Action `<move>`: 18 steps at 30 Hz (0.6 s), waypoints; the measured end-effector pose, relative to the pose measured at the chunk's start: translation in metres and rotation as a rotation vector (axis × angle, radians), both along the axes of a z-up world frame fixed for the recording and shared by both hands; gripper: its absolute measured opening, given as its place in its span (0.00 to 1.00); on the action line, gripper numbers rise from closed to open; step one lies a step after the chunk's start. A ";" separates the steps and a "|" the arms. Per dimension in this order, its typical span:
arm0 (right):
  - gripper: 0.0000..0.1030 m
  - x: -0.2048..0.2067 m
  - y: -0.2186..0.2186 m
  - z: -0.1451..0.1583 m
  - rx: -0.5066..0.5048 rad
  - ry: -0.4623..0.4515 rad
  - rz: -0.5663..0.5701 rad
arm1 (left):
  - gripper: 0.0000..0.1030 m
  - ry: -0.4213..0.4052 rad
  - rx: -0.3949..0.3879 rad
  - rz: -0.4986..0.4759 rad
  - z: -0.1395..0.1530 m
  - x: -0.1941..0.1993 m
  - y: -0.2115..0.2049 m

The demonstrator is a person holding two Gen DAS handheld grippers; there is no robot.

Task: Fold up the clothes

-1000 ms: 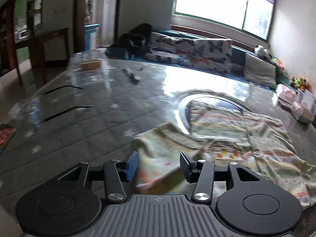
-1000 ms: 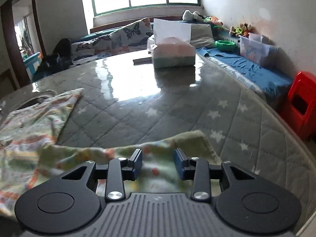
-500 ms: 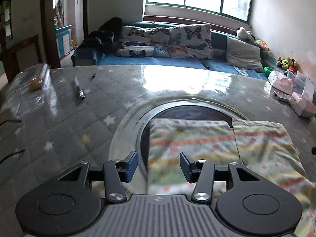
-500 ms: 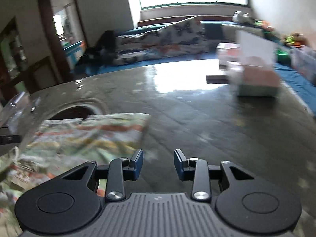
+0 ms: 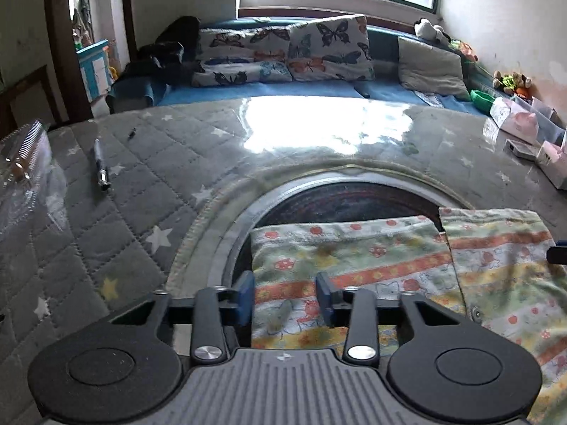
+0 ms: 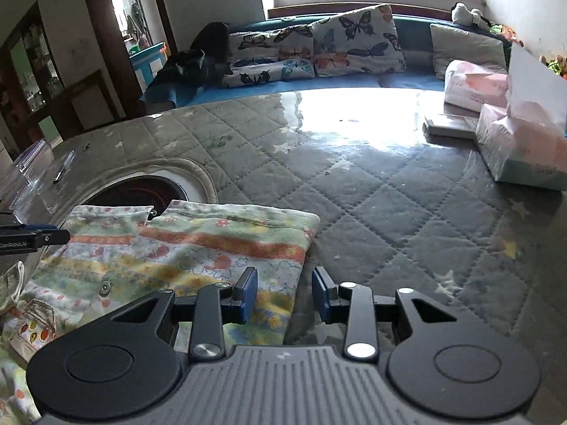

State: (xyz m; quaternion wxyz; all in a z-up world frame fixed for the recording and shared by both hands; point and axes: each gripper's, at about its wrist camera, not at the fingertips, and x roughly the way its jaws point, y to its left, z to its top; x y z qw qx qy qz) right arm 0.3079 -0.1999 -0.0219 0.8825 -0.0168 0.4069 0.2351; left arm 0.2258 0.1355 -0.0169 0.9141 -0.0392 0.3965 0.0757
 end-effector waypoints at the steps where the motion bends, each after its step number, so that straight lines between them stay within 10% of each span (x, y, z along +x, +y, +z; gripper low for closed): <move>1: 0.27 0.001 0.002 0.000 0.000 -0.001 0.003 | 0.21 0.001 0.004 -0.006 -0.001 0.001 0.000; 5: 0.06 0.007 0.011 0.001 -0.003 -0.008 0.016 | 0.04 0.002 -0.005 -0.016 -0.003 0.006 0.002; 18: 0.03 0.059 0.055 0.016 -0.014 -0.086 0.027 | 0.00 -0.061 0.046 0.047 0.015 0.039 0.018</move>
